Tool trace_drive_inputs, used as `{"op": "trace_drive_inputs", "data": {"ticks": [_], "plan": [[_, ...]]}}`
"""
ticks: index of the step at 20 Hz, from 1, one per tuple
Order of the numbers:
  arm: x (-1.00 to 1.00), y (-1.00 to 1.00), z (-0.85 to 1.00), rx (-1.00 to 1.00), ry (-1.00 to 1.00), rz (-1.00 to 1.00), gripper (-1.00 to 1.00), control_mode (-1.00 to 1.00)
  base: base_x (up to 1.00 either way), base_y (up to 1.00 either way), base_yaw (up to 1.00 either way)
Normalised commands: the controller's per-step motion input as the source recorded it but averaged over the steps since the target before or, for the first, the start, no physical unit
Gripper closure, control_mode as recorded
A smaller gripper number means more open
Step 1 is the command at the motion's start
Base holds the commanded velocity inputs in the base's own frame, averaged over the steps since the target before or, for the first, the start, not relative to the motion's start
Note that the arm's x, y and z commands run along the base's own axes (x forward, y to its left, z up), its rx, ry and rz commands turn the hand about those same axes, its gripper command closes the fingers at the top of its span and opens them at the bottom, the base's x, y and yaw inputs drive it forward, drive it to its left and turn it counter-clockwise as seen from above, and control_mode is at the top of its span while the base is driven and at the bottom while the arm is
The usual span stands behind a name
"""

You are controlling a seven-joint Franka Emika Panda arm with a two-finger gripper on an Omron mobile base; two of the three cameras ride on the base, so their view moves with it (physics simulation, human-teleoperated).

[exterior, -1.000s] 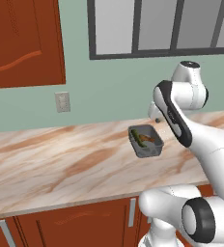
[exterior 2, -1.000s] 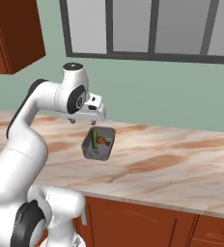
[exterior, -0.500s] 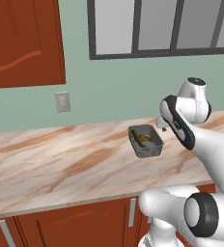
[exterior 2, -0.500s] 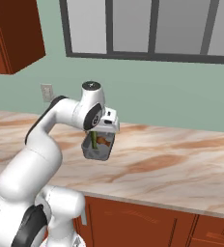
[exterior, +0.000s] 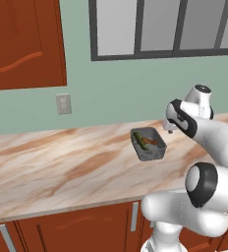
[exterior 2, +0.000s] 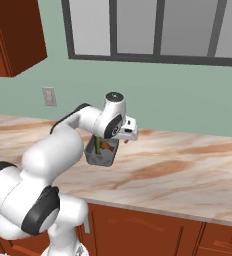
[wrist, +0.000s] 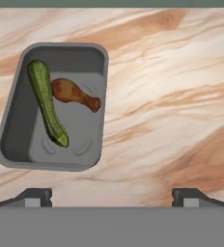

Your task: Place the tupperware on the top shelf of the fridge. Make space for the tupperware among the existing items by rearranging them on the shelves if needed. Close the fridge door when finished.

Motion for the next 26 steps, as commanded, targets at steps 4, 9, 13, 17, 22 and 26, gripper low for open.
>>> {"op": "trace_drive_inputs", "data": {"ticks": [4,9,13,17,22,26], "plan": [[0.19,0.19,-0.33,0.00,0.00,0.00,-1.00,-1.00,0.00,0.00,0.00],[0.18,0.56,-0.33,0.00,0.00,0.00,-1.00,-1.00,0.00,0.00,0.00],[0.30,0.08,-0.46,0.00,0.00,0.00,-1.00,-1.00,0.00,0.00,0.00],[0.36,-0.06,-0.48,0.00,0.00,0.00,-1.00,-1.00,0.00,0.00,0.00],[0.37,-0.16,-0.44,0.00,0.00,0.00,-1.00,-1.00,0.00,0.00,0.00],[0.32,-0.26,-0.43,0.02,0.00,0.01,-1.00,-1.00,0.00,0.00,0.00]]}}
